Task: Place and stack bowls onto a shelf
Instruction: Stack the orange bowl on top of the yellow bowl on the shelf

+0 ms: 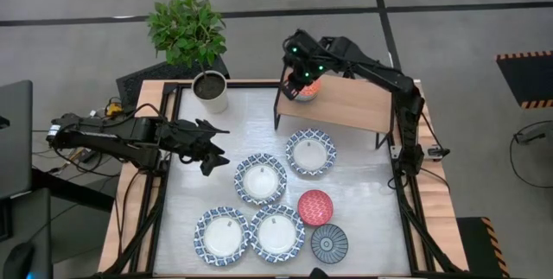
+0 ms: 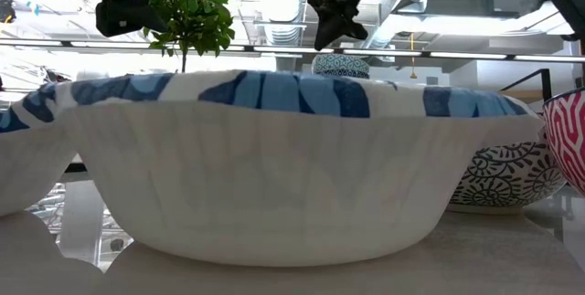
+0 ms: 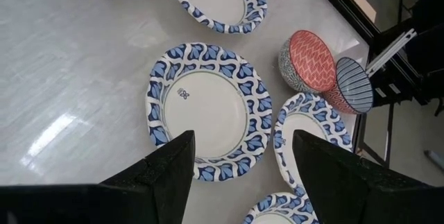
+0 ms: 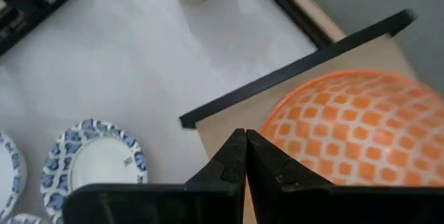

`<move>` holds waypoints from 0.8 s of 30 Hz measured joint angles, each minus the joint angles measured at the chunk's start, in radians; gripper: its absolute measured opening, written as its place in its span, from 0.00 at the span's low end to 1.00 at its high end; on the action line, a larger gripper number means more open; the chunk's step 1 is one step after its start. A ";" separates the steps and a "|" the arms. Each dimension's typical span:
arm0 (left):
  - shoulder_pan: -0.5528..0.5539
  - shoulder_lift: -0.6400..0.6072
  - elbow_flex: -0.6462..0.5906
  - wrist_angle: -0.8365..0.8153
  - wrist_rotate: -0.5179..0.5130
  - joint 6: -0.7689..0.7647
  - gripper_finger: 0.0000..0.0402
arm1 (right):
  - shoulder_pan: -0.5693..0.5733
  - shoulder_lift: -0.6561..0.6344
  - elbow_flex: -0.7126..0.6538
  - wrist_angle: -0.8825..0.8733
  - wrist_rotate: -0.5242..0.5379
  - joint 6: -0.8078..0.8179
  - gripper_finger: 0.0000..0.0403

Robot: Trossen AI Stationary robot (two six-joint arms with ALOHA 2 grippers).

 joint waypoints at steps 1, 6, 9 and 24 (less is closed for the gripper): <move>0.000 0.000 0.000 0.000 0.000 0.000 0.57 | 0.000 0.000 -0.006 0.003 0.000 0.000 0.07; 0.000 0.000 0.000 0.000 0.000 -0.006 0.57 | -0.003 0.000 -0.012 0.024 0.002 0.000 0.05; 0.000 0.000 0.000 0.000 0.000 -0.005 0.57 | -0.008 -0.001 -0.012 0.022 0.000 0.004 0.07; 0.000 0.000 0.000 0.000 -0.002 -0.004 0.57 | -0.005 -0.001 -0.012 0.029 0.002 0.000 0.08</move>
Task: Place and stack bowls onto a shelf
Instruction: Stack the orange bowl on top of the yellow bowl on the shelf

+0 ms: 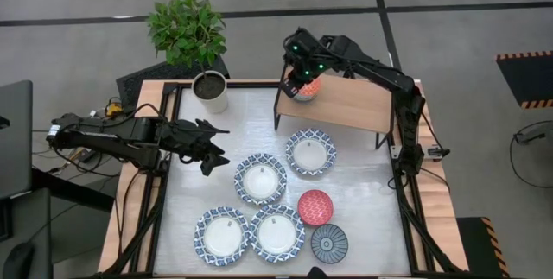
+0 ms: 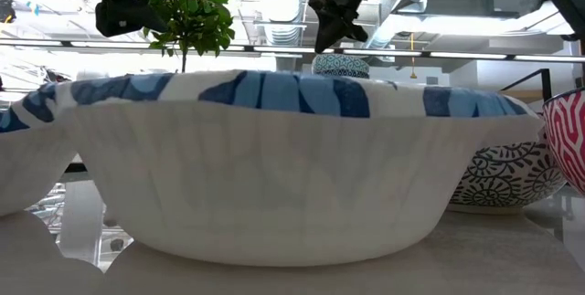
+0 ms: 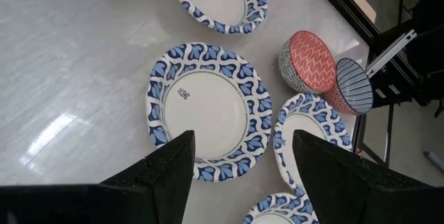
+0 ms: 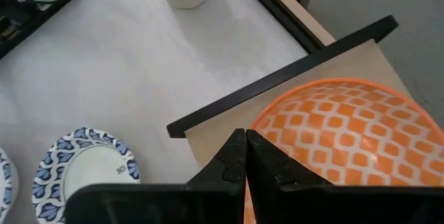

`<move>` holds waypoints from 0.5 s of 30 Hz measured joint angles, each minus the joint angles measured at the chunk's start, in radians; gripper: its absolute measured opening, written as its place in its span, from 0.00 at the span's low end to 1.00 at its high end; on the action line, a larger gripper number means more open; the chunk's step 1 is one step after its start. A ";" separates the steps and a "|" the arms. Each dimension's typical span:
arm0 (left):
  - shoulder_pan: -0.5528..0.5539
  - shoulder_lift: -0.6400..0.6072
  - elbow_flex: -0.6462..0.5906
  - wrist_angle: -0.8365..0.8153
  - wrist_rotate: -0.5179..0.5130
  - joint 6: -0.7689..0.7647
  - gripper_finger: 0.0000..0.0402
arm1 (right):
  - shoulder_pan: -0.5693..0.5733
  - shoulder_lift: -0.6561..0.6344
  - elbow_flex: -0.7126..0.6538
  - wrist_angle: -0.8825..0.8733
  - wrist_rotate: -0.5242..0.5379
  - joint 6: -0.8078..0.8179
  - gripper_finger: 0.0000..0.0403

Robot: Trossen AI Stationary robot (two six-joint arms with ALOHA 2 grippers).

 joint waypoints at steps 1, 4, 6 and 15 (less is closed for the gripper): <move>0.000 0.000 0.000 0.000 0.000 0.000 0.57 | 0.001 0.000 0.000 0.000 0.000 0.000 0.08; 0.000 0.000 0.000 0.000 0.000 0.000 0.57 | 0.002 0.000 0.000 0.000 0.000 0.004 0.07; 0.000 0.000 0.000 0.000 0.000 0.000 0.57 | 0.002 0.000 0.000 0.000 0.000 0.004 0.06; -0.001 0.000 0.000 0.000 -0.001 -0.001 0.57 | 0.001 0.000 0.000 -0.001 0.001 0.007 0.08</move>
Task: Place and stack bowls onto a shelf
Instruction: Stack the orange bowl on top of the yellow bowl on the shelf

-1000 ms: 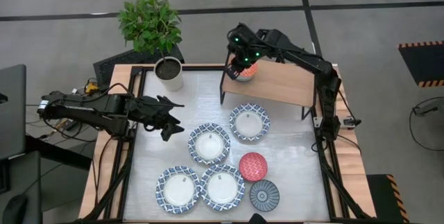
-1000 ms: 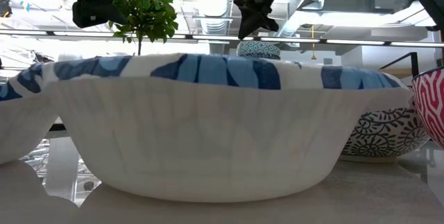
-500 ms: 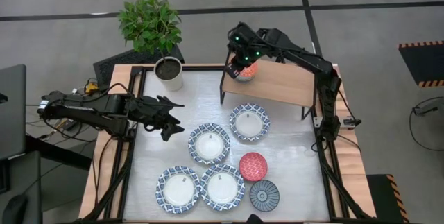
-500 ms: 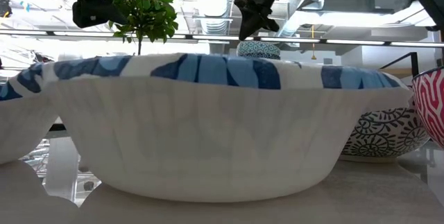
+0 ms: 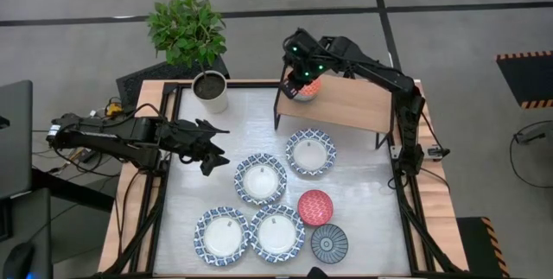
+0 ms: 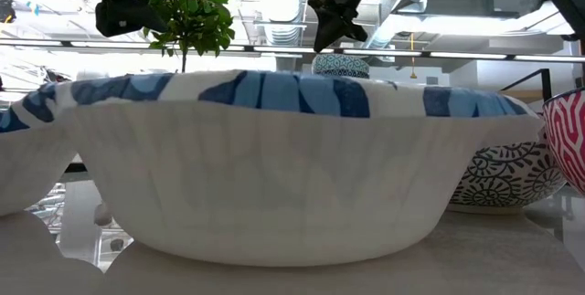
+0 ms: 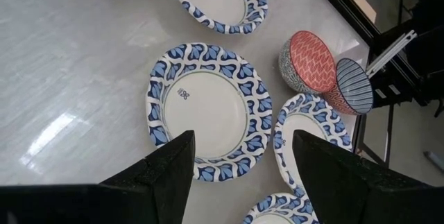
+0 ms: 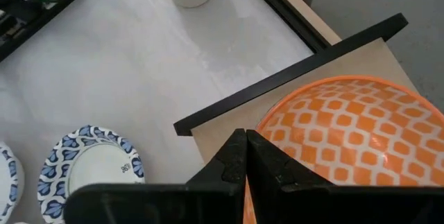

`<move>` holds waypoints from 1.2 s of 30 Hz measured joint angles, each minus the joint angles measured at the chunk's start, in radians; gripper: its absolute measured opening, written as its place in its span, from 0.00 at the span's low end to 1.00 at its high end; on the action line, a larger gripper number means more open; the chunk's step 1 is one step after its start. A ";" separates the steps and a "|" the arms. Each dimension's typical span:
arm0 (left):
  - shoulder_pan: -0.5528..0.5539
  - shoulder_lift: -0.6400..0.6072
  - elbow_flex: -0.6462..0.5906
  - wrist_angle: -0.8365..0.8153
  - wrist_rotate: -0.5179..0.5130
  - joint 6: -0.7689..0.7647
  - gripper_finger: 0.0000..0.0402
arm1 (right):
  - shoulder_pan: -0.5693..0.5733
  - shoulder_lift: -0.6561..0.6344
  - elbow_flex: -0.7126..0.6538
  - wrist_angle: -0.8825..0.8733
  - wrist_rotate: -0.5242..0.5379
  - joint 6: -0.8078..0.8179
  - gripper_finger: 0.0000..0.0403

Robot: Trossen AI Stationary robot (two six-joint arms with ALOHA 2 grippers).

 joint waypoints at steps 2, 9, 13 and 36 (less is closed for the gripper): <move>0.000 0.000 0.000 0.000 0.000 0.000 0.57 | 0.000 0.000 0.000 0.000 0.000 0.000 0.07; 0.000 0.000 0.000 0.000 -0.001 0.001 0.57 | 0.001 0.000 0.000 0.000 0.003 0.000 0.06; 0.000 0.000 0.000 0.000 -0.001 0.001 0.57 | 0.001 0.000 0.000 0.001 0.013 0.000 0.08; 0.000 0.000 0.000 0.000 -0.001 0.000 0.57 | 0.010 0.000 -0.001 -0.008 0.030 0.000 0.07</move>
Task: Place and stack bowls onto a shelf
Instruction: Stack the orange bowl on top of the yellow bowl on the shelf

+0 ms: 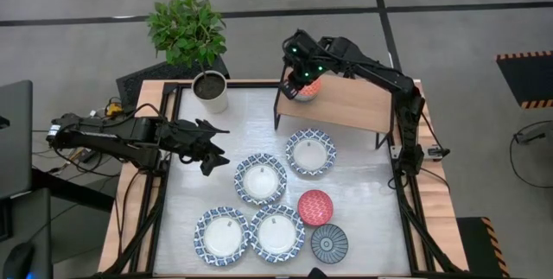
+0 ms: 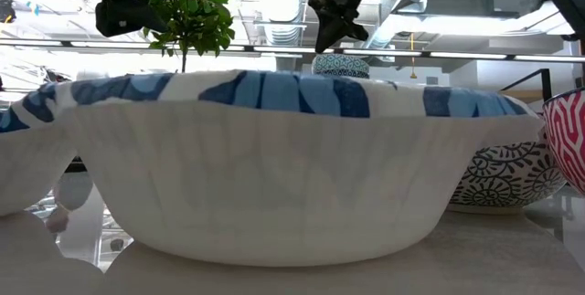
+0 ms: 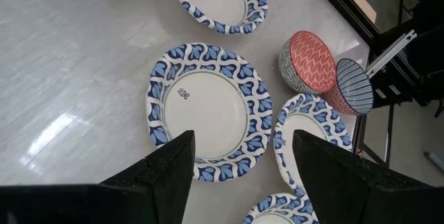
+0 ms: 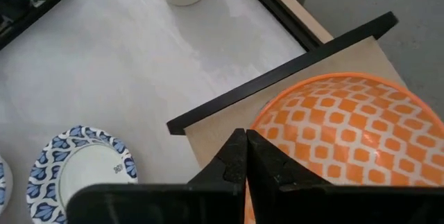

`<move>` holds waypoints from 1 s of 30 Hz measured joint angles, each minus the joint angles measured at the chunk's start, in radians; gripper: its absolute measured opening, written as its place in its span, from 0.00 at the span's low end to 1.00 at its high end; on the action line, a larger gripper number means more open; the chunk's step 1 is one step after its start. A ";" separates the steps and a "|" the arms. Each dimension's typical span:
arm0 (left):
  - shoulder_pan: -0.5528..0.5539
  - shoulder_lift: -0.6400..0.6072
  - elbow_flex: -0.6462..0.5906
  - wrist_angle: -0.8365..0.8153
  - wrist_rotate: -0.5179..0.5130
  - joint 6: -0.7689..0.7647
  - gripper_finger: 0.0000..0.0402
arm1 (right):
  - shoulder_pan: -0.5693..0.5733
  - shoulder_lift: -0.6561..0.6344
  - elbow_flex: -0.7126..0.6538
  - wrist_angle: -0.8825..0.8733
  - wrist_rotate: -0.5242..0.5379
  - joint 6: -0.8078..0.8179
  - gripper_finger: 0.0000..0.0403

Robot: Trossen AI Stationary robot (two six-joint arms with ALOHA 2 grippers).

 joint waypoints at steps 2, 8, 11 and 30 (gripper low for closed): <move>0.000 0.000 0.000 0.000 0.000 0.000 0.57 | 0.002 0.000 0.000 0.000 0.006 0.000 0.08; 0.000 0.000 0.000 0.000 0.000 0.001 0.57 | 0.005 0.000 -0.006 0.005 0.006 0.009 0.06; 0.000 0.000 0.000 0.000 0.000 0.001 0.57 | 0.010 0.000 -0.033 0.018 0.007 0.011 0.06; 0.001 0.000 0.000 0.000 0.002 0.000 0.57 | -0.034 -0.018 0.021 0.046 0.086 -0.015 0.06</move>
